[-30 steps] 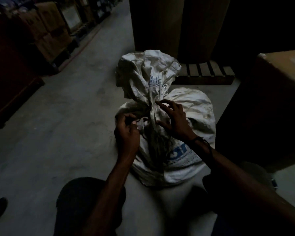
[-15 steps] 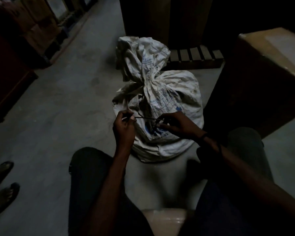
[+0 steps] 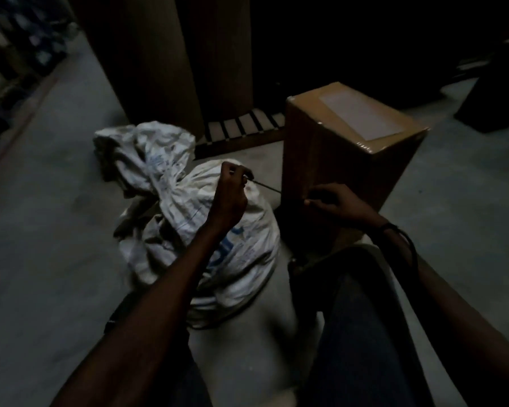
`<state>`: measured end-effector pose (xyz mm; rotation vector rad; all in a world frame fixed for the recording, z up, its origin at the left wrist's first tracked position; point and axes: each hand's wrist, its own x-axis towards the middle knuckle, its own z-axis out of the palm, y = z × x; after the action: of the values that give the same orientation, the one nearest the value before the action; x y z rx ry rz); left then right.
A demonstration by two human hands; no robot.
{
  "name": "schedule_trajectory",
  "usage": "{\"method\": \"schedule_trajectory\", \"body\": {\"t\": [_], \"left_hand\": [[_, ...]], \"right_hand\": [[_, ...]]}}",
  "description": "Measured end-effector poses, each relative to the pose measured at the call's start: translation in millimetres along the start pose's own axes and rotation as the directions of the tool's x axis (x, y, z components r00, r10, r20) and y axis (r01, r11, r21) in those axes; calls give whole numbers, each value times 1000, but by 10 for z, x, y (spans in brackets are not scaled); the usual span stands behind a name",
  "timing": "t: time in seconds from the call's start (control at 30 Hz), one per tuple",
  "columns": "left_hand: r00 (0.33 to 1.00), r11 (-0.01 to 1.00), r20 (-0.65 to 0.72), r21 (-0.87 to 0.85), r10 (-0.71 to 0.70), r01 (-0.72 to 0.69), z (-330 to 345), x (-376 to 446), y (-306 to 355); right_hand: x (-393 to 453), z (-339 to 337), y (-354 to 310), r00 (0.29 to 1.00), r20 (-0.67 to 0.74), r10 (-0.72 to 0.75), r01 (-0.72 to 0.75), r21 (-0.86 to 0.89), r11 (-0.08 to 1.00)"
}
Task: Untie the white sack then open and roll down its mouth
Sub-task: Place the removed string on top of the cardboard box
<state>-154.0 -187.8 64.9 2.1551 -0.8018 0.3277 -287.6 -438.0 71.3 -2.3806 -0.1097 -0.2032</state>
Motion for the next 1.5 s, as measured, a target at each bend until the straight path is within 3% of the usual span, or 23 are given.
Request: {"method": "schedule_trajectory", "body": {"t": [0.13, 0.27, 0.37, 0.47, 0.63, 0.8, 0.97, 1.17, 1.3, 1.5], "left_hand": [[947, 952, 205, 131, 246, -275, 306, 966, 488], [814, 782, 406, 298, 414, -547, 703, 1883, 724], [801, 796, 414, 241, 433, -555, 1108, 2488, 762], [762, 730, 459, 296, 457, -616, 1462, 2942, 805], [851, 847, 364, 234, 379, -478, 2170, 3369, 767], [893, 903, 320, 186, 317, -388, 2751, 3509, 479], [934, 941, 207, 113, 291, -318, 2856, 3529, 396], [957, 958, 73, -68, 282, -277, 2172, 3098, 403], [961, 953, 37, -144, 273, -266, 1406, 2293, 204], [998, 994, -60, -113, 3, -10, 325, 856, -211]], "right_hand": [[16, -786, 262, 973, -185, 134, -137, 0, 991], [129, -1257, 524, 914, -358, 192, -214, -24, 977], [366, -1462, 754, 866, -456, 206, -246, -30, 969], [721, -1632, 1059, 801, -544, 249, -301, -8, 953], [1263, -1807, 1479, 718, -626, 305, -414, -33, 910], [1634, -1703, 1806, 726, -597, 341, -473, -74, 878], [1708, -1584, 1802, 719, -612, 329, -492, -114, 863], [1535, -1466, 1428, 660, -680, 321, -463, -32, 886], [1315, -1035, 916, 733, -587, 343, -385, 57, 921], [1058, 99, 64, 879, -375, 296, -258, 150, 955]]}}
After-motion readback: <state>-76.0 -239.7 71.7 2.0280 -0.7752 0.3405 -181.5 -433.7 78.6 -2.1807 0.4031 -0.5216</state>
